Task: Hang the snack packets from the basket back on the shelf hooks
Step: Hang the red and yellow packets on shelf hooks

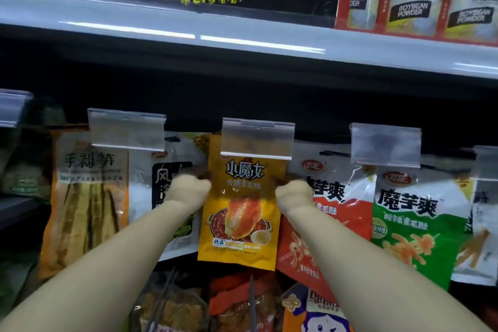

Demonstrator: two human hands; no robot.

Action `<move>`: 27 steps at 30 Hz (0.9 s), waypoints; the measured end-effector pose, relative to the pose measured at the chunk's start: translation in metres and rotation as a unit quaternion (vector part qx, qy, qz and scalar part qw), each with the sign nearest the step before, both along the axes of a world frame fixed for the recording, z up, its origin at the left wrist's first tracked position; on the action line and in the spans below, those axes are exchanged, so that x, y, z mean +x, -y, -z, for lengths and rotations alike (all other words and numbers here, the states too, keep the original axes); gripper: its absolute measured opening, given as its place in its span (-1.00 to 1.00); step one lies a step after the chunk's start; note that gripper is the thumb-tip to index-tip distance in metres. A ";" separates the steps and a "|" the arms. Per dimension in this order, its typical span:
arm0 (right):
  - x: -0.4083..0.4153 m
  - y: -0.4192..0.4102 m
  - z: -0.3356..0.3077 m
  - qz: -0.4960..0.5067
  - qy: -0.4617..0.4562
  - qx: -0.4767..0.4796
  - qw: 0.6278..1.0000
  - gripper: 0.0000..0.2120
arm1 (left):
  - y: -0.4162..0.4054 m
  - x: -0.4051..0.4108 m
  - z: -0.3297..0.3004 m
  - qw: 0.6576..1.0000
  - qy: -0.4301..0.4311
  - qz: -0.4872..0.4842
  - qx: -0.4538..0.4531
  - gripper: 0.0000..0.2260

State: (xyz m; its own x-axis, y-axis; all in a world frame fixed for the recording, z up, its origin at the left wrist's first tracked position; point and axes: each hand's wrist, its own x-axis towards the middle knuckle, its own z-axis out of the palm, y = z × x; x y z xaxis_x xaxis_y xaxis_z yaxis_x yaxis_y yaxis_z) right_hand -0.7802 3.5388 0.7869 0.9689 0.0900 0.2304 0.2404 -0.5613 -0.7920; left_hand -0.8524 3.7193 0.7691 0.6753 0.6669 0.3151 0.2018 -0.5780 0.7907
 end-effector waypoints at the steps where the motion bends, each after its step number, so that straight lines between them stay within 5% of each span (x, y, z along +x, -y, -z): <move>1: -0.001 0.000 -0.001 0.009 0.002 -0.006 1.000 -0.68 | 0.000 0.001 0.001 1.000 0.013 0.005 -0.008 -0.81; 15: -0.049 0.009 0.027 -0.014 0.058 0.100 0.993 -0.84 | -0.010 -0.053 0.028 0.989 0.125 0.042 -0.064 -0.91; 27: -0.134 0.043 0.047 0.022 0.053 0.073 0.996 -0.72 | 0.006 -0.127 0.037 0.991 0.044 0.121 0.036 -0.90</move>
